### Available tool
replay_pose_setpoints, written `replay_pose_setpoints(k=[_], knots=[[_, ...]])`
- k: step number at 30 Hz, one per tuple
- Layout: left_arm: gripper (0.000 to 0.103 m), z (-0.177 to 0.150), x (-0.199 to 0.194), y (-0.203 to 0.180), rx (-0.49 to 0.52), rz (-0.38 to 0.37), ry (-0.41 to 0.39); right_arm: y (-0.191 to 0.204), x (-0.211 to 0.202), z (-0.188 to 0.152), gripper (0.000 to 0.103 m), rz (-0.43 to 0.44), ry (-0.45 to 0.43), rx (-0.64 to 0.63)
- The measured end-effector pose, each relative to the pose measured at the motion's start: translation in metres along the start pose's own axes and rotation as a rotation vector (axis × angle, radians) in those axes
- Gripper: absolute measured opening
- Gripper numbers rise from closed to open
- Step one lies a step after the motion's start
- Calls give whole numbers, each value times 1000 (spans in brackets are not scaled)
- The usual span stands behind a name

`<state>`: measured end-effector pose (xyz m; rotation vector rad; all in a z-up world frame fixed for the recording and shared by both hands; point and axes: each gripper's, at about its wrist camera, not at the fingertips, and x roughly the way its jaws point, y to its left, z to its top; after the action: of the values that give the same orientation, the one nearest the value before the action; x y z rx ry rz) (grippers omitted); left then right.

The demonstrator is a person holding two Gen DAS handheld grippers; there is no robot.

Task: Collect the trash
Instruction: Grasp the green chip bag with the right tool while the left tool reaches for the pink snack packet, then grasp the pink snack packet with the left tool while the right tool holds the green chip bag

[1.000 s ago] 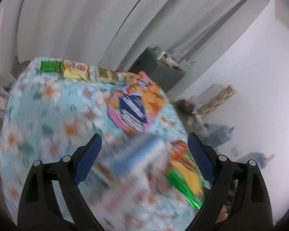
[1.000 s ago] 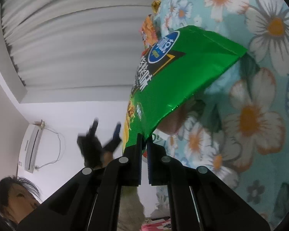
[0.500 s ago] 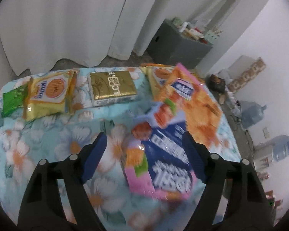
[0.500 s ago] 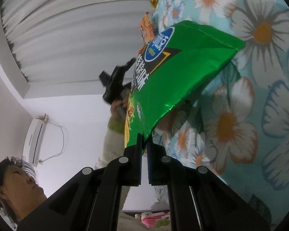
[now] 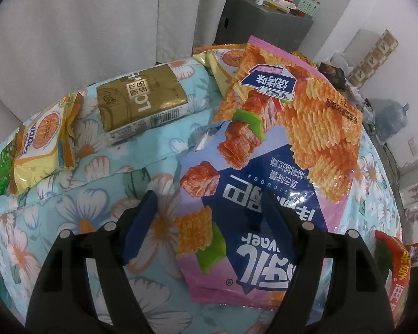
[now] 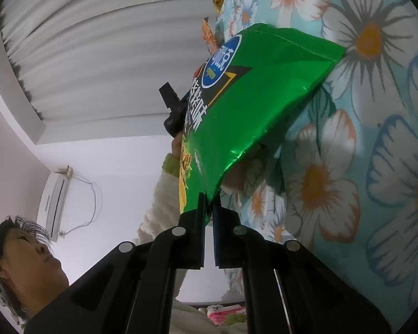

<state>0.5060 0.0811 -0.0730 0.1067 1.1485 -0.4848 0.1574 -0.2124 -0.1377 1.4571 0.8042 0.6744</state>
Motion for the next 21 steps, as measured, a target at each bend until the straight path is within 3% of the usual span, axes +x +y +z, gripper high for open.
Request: replay_pose_setpoints(k=[5,16,21], knots=[[60,-2,-3,-2,6,-8,7,2,0,-1,5,0,-1,-4],[11,-18,-20,-5,38,4,-36,5,-4,-1,5,-7,-12,-13],[2,-25,-32,-7,58,4,-61,8,-5,-2,5,-10,-23,-22]])
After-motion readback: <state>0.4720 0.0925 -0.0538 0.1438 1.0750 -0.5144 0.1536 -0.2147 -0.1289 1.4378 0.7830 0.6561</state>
